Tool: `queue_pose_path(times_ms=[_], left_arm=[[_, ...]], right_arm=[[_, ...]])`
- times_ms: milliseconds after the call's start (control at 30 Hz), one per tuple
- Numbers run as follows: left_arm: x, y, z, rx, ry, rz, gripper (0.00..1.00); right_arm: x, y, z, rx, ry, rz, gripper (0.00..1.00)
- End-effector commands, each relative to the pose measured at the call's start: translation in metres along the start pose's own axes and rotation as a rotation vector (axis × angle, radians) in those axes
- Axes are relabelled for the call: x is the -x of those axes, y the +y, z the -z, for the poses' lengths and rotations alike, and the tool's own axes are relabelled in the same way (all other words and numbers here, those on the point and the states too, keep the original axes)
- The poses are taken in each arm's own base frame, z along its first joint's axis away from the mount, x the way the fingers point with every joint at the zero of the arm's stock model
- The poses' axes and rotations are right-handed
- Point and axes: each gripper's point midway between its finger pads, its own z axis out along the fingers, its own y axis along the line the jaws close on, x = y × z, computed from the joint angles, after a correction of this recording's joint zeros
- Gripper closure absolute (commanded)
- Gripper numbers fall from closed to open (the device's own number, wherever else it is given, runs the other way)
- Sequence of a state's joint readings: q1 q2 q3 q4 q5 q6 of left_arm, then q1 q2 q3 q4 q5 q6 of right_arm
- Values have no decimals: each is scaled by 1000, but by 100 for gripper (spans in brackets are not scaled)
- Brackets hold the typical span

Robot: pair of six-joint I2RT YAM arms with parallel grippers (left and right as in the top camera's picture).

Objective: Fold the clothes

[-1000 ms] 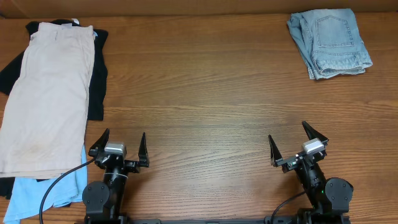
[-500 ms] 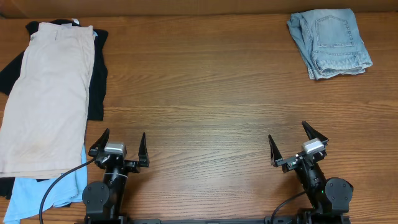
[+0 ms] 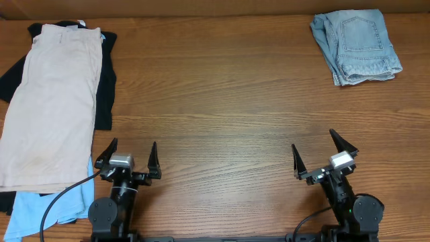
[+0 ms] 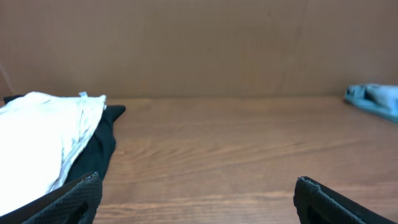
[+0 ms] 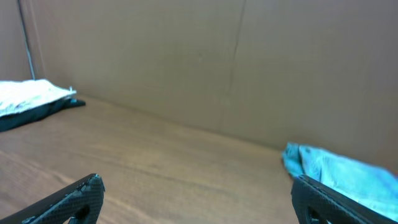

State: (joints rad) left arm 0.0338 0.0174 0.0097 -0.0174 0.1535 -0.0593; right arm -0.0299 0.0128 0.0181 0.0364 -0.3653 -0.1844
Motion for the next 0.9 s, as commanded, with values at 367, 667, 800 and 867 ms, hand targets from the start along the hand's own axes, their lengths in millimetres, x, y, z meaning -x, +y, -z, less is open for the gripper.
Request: queue_pose_path(times_ms=[367,667,800,867], left_arm=[[66,-5,14,-11,-134,83,0],[90,-6,12,-6,-79,89,0],[107,-6,4,0,-17,95,0],[117,-6,-2,4,19,95,0]], right_arm=[[45,-3,5,-10,-129,-34,0],[82,-4,14,-10,-132,-32,0],[96,-4,15,-5,-99,-45,0],[103,-5,14,-3,-76,-54,0]])
